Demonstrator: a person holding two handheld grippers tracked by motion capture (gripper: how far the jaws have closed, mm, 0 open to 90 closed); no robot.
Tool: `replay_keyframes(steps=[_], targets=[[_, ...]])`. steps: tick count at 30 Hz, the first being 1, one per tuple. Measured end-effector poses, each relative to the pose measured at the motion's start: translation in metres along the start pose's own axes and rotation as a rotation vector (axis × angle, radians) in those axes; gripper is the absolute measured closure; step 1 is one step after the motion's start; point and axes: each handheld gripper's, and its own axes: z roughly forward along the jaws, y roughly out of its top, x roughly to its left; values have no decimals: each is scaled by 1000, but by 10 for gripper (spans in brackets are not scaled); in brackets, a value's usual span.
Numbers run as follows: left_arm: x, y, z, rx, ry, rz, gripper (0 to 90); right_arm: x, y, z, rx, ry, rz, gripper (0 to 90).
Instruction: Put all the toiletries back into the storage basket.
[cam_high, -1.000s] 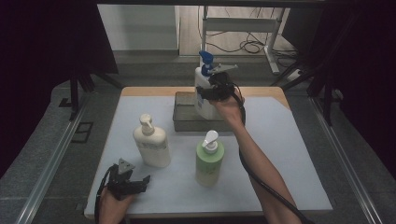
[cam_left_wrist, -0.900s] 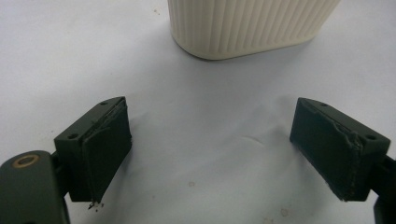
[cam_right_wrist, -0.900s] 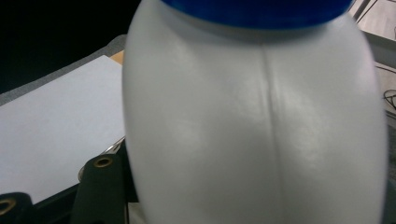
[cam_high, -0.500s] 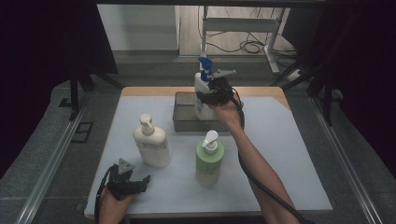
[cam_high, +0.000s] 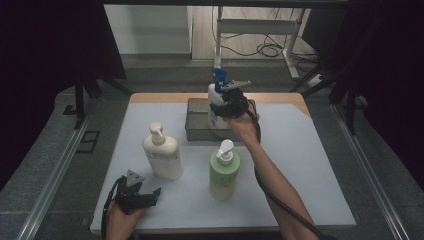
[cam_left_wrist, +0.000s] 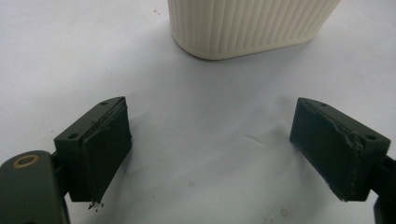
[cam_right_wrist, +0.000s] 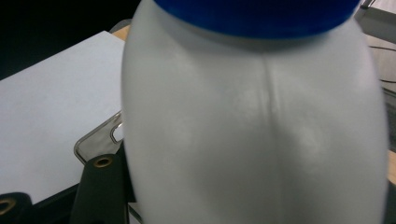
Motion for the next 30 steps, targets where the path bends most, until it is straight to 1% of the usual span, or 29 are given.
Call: replay_keyframes(steps=[11,12,22,27,30], targets=[[0,0,0,0,0,1,121,0,-9,8,28,2,6,386],[0,0,0,0,0,1,121,0,-10,8,23,1,11,386],[0,0,0,0,0,0,121,-2,-8,10,41,10,14,380],[0,0,0,0,0,0,121,-3,-7,11,44,19,3,376],[0,0,0,0,0,0,121,-4,-7,11,48,26,9,368]])
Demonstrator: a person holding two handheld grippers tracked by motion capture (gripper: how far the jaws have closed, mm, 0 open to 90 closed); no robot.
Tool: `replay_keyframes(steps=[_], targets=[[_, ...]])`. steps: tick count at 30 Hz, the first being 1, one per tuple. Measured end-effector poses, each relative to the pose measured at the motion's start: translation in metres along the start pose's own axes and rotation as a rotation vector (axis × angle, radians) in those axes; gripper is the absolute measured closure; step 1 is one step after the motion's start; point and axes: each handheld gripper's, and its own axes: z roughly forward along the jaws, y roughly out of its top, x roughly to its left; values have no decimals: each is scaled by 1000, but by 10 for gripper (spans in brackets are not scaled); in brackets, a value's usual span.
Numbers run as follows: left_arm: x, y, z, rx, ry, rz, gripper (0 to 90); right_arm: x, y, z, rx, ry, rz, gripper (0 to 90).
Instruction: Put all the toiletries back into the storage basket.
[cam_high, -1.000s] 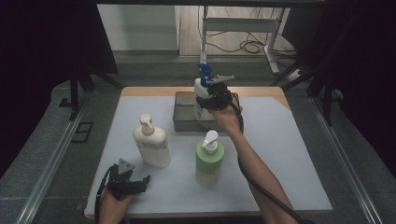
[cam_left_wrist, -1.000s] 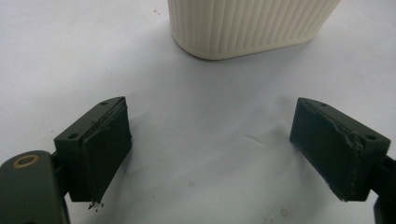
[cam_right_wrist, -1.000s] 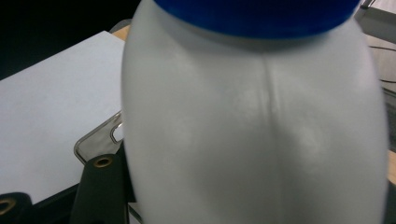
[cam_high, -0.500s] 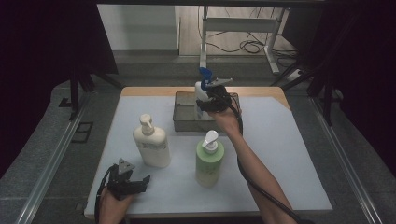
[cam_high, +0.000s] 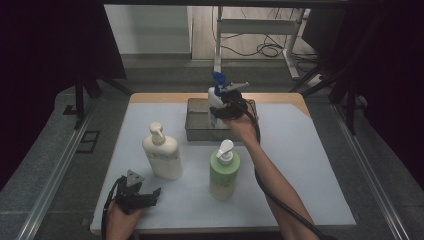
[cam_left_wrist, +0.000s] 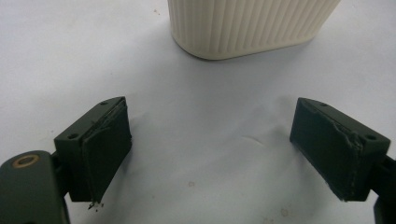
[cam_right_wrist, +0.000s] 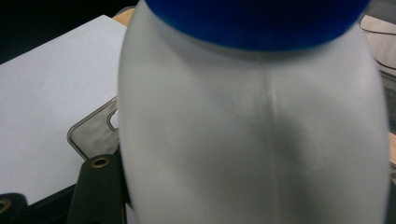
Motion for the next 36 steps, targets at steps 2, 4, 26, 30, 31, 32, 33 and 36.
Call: replay_keyframes(steps=[2,4,26,30,31,32,33,36], targets=[[0,0,0,0,0,0,121,-1,0,0,3,4,-1,352],[0,0,0,0,0,0,121,-1,0,0,9,0,-8,318],[0,0,0,0,1,1,121,-6,-15,-20,-17,28,-3,303],[0,0,0,1,2,1,121,-8,-21,-25,-13,39,9,305],[0,0,0,1,2,1,121,-9,-23,-27,-13,41,9,307],[0,0,0,1,1,1,121,-9,-25,-28,-13,41,10,309],[0,0,0,1,2,1,121,-10,-27,-29,-13,42,12,312],[0,0,0,1,2,1,121,-11,-32,-32,-7,44,17,333]])
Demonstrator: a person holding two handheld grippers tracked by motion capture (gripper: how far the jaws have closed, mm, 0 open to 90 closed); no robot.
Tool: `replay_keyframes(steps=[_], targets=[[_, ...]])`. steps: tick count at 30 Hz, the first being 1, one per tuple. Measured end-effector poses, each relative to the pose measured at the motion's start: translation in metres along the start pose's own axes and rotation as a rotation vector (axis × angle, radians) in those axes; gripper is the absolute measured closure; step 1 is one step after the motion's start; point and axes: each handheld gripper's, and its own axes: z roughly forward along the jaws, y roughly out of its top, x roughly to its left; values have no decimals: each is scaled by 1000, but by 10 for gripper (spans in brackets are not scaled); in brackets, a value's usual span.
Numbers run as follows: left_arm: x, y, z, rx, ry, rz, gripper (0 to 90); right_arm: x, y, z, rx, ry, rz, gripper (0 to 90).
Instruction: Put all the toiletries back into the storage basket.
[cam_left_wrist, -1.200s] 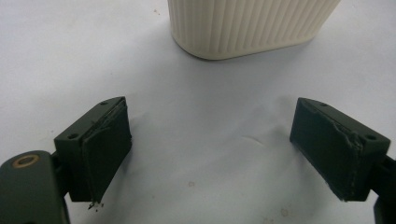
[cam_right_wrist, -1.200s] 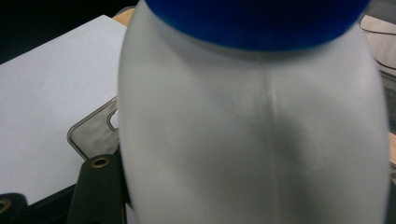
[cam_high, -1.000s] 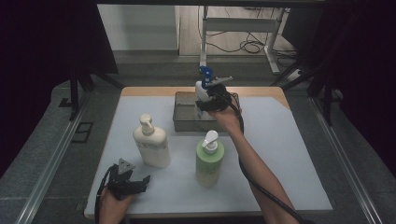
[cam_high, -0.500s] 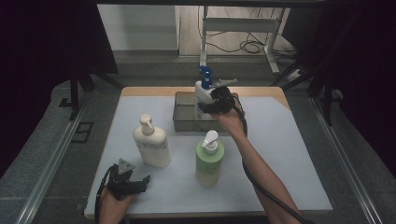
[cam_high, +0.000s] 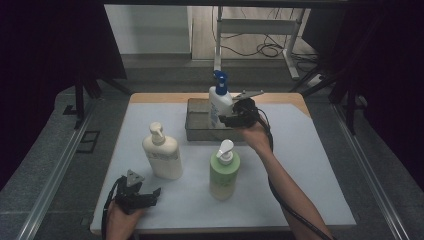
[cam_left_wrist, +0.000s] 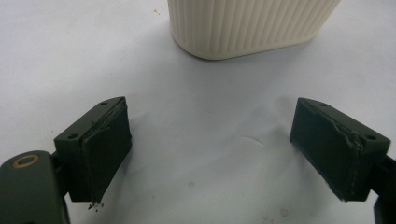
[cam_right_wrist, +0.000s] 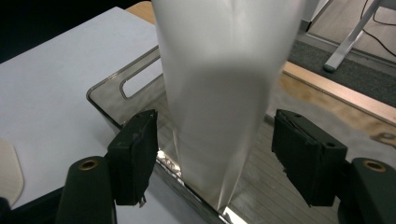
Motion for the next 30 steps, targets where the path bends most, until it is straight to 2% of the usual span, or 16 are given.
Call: replay_keyframes(steps=[9,12,16,20,25,30], targets=[[0,0,0,0,0,0,121,-5,-9,-8,26,-5,1,440],[0,0,0,0,0,0,121,-8,-12,-11,34,11,5,489],[0,0,0,1,0,0,121,-11,-15,-13,44,19,6,611],[0,0,0,1,0,0,121,-15,-17,-12,47,8,1,735],[0,0,0,1,0,0,121,-23,-20,-9,43,-19,21,888],[0,0,0,1,0,0,121,-30,-22,-2,54,-39,34,900]])
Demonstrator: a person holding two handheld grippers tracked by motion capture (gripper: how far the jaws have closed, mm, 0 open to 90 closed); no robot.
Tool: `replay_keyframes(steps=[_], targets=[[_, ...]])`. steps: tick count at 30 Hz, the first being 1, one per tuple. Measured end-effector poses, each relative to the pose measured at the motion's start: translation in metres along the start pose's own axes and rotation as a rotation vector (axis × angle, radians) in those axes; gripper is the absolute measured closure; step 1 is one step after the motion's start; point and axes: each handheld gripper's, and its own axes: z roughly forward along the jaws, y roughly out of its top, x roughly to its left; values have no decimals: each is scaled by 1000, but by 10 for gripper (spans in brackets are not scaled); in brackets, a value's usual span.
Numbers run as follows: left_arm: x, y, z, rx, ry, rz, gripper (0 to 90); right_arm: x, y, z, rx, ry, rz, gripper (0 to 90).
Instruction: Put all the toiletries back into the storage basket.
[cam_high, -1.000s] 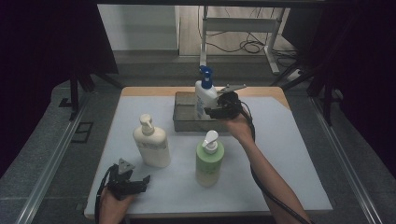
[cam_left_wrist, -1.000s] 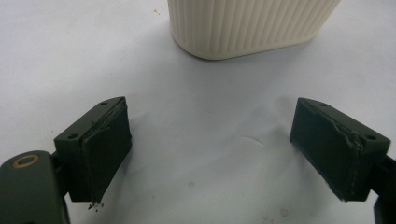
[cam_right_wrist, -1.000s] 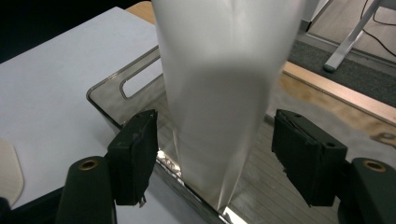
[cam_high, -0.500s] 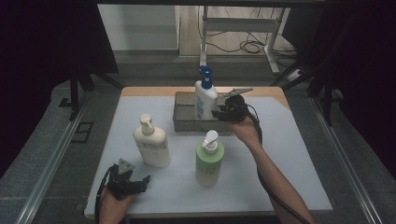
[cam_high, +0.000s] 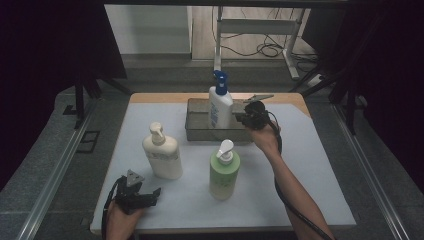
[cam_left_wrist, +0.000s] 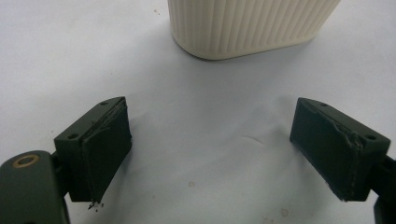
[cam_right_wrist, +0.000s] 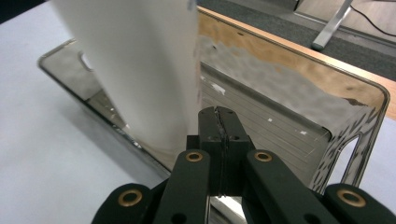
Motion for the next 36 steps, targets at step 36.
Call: replay_keyframes(steps=[36], targets=[[0,0,0,0,-1,0,121,2,-2,49,106,2,33,900]])
